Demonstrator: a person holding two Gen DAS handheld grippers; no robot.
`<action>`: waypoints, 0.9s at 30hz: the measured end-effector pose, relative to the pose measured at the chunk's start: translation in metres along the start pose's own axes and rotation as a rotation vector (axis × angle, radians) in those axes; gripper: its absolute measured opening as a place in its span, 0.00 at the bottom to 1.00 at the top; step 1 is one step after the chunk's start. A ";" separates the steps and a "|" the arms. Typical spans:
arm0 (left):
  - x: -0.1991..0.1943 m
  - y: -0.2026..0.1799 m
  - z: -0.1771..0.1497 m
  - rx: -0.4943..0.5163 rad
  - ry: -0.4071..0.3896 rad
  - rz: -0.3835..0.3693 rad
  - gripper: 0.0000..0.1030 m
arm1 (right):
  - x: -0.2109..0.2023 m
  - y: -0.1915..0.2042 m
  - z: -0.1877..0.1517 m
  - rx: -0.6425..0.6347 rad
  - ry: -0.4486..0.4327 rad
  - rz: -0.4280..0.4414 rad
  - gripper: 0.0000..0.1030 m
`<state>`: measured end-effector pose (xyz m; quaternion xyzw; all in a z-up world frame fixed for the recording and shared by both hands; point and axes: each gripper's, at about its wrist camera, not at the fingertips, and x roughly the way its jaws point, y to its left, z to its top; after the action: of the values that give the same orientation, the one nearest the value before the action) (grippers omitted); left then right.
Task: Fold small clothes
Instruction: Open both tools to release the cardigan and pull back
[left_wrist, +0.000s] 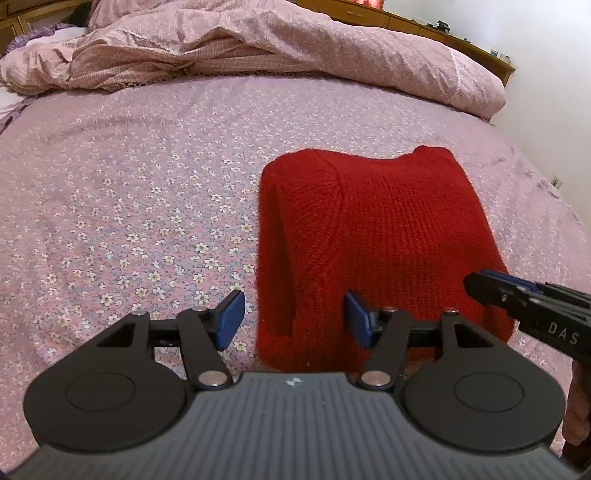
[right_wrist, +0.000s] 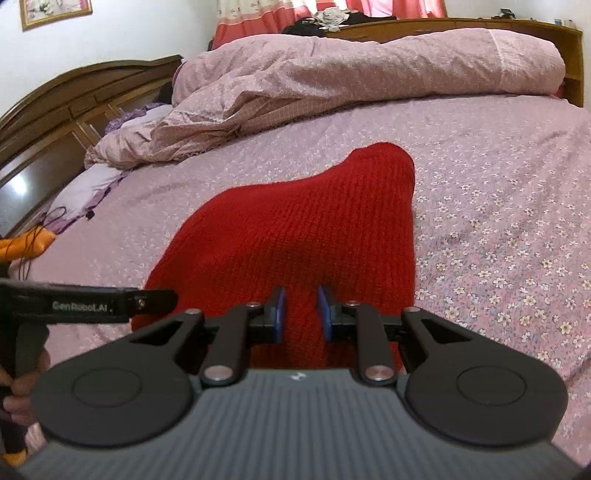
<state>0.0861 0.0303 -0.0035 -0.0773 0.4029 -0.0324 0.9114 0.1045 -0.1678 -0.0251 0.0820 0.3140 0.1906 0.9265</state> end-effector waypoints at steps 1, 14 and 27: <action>-0.003 -0.002 -0.001 0.002 0.001 -0.002 0.64 | -0.003 0.000 0.001 0.007 -0.008 -0.003 0.23; -0.047 -0.034 -0.011 0.013 -0.005 -0.022 0.89 | -0.052 0.010 -0.003 0.045 -0.076 -0.011 0.59; -0.029 -0.049 -0.027 0.059 0.112 0.021 0.97 | -0.062 0.006 -0.024 0.103 0.014 -0.076 0.71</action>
<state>0.0471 -0.0176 0.0083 -0.0440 0.4530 -0.0390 0.8896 0.0430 -0.1865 -0.0084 0.1159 0.3329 0.1394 0.9254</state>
